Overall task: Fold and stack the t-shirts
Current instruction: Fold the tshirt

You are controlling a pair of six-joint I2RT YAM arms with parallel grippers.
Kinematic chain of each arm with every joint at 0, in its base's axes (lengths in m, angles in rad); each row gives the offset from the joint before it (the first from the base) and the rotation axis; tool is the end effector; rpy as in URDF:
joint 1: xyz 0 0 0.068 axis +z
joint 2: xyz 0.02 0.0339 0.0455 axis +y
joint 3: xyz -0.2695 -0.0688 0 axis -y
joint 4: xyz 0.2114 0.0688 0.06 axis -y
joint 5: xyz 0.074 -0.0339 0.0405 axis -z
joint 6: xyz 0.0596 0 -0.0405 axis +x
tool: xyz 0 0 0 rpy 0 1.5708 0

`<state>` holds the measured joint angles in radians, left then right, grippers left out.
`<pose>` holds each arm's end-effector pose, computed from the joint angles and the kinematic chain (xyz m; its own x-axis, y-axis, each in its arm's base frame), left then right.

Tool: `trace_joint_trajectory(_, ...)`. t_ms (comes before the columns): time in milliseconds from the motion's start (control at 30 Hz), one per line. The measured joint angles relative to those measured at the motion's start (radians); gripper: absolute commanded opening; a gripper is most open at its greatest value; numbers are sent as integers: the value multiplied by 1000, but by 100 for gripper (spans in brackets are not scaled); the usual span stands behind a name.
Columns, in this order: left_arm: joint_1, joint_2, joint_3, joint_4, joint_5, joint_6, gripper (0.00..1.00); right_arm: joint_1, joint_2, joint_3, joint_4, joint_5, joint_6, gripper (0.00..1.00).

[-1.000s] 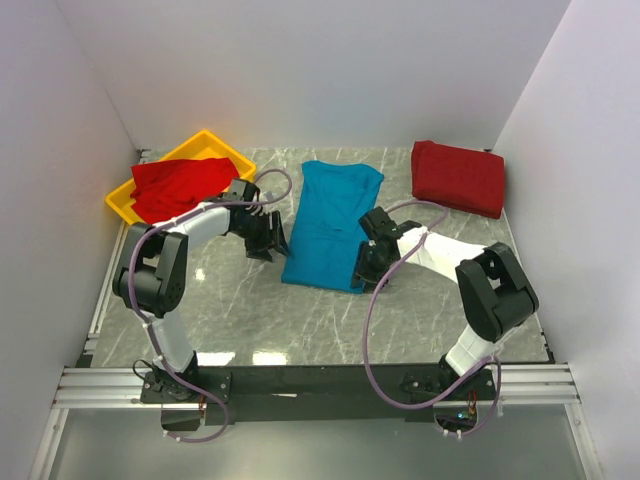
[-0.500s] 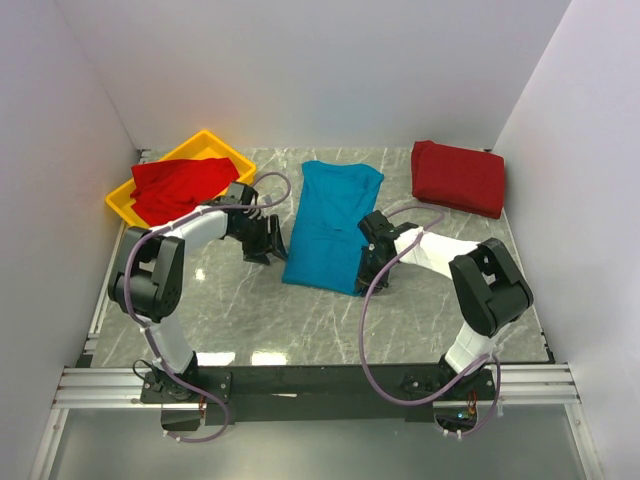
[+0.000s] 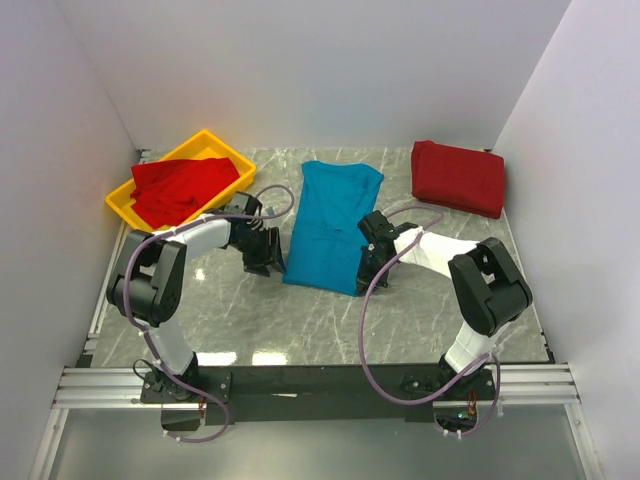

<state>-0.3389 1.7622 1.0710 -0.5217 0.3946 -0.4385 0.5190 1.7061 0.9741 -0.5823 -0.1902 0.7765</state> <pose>0.2919 -0.1272 0.1687 -0.9840 -0.0687 -0.1643 0.0178 0.8799 -0.4747 0.2439 0.1523 0.1557 -0.9697 0.2386 -0.0528 0.2114 0.9275 0.3082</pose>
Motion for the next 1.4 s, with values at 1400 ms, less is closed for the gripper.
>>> trace_joint_trajectory(1400, -89, 80, 45, -25, 0, -5, 30, 0, -3, -11, 20, -11, 0, 8)
